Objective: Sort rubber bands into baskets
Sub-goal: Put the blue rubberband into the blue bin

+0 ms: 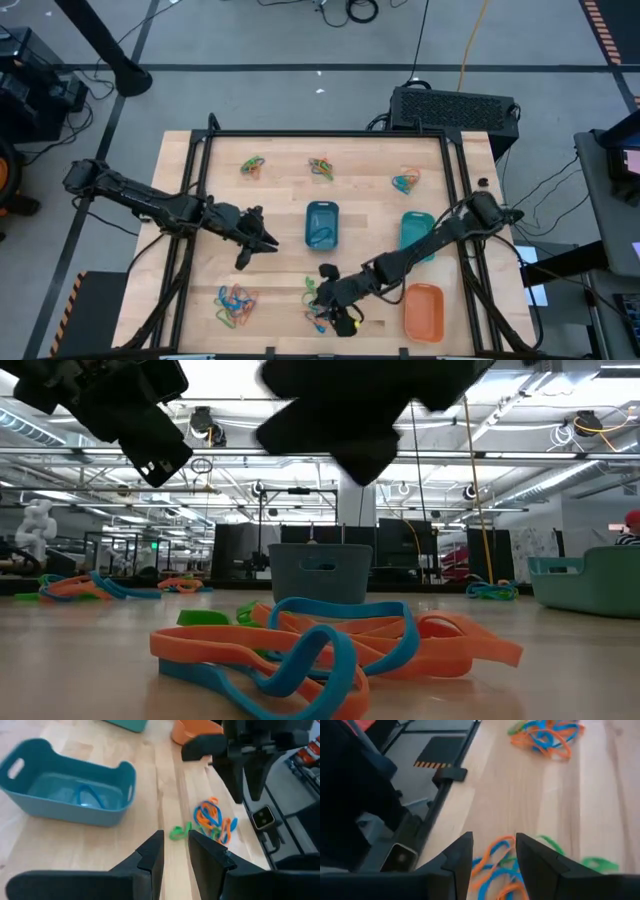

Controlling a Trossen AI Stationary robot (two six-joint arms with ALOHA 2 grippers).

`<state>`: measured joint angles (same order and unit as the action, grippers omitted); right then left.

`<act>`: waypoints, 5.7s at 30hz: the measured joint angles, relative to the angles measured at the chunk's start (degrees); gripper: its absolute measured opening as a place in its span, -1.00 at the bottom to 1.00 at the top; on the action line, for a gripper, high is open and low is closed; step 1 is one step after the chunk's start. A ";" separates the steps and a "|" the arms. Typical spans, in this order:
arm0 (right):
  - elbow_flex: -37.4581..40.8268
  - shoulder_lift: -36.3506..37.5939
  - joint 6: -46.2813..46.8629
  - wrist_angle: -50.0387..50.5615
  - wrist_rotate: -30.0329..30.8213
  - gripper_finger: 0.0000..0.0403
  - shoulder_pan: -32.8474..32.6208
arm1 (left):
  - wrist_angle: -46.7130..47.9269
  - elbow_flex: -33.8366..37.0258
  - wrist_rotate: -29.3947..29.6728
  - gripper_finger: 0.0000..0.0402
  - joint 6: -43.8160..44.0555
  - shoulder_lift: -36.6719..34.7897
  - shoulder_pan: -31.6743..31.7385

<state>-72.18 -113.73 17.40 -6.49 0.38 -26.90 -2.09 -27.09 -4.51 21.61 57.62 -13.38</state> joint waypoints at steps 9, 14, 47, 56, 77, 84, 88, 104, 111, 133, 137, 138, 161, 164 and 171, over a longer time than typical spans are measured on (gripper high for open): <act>-3.90 -7.25 -5.26 1.13 1.32 -0.30 -0.21 | -0.09 0.02 0.04 -0.53 0.11 0.55 -2.20; -3.82 -8.11 -5.67 2.38 1.21 -0.30 -0.15 | -0.38 0.02 0.42 -0.53 0.11 0.55 -2.52; -3.82 -8.05 -6.05 4.46 -0.49 -0.30 -5.44 | -0.39 0.04 6.29 -0.53 -1.40 0.55 -2.39; -3.82 -8.22 -7.33 4.21 -0.35 -0.30 -5.31 | -0.39 0.04 6.29 -0.53 -1.33 0.55 -2.39; -3.80 -11.86 -6.53 -2.36 1.25 -0.43 -5.29 | -0.35 0.07 6.29 -0.53 -1.36 0.55 -2.39; -3.80 -11.76 -4.28 -2.42 1.23 -0.68 -5.30 | -0.35 0.07 6.32 -0.53 -1.40 0.55 -2.39; -3.80 -11.76 -2.86 -3.02 1.10 -0.82 -5.31 | -0.34 0.07 6.32 -0.53 -1.42 0.55 -2.39; -3.80 -8.10 6.48 -6.41 1.01 -0.99 -5.00 | -0.33 0.07 6.36 -0.53 -2.59 0.55 -2.39; -3.80 -5.90 24.30 -5.46 -0.52 -0.99 -4.31 | -0.35 0.07 6.56 -0.53 -2.58 0.55 -2.39; -3.80 -5.45 17.43 -3.59 -8.28 -0.90 0.72 | -0.38 0.07 6.53 -0.53 -2.45 0.55 -2.39; -3.80 -5.45 17.09 -3.58 -8.67 -0.97 1.50 | -0.37 0.07 6.50 -0.53 -2.45 0.55 -2.40; -3.80 -5.45 17.32 -3.60 -9.62 -0.95 1.55 | -0.39 0.07 6.49 -0.53 -2.45 0.55 -2.39; -16.23 -16.46 -4.11 -0.62 -13.65 -0.17 -0.45 | 0.07 0.07 6.14 -0.53 -2.40 0.53 -2.39; -19.87 -19.77 -5.96 1.04 -11.28 -0.16 -0.19 | 0.09 0.07 6.10 -0.53 -2.18 0.53 -2.39; -20.35 -20.33 -6.40 1.89 -10.58 -0.23 -0.20 | 0.16 0.07 4.56 -0.53 -0.96 0.53 -2.41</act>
<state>-92.53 -134.06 11.01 -4.61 -10.21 -27.10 -1.93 -27.03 0.04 20.64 58.15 -15.79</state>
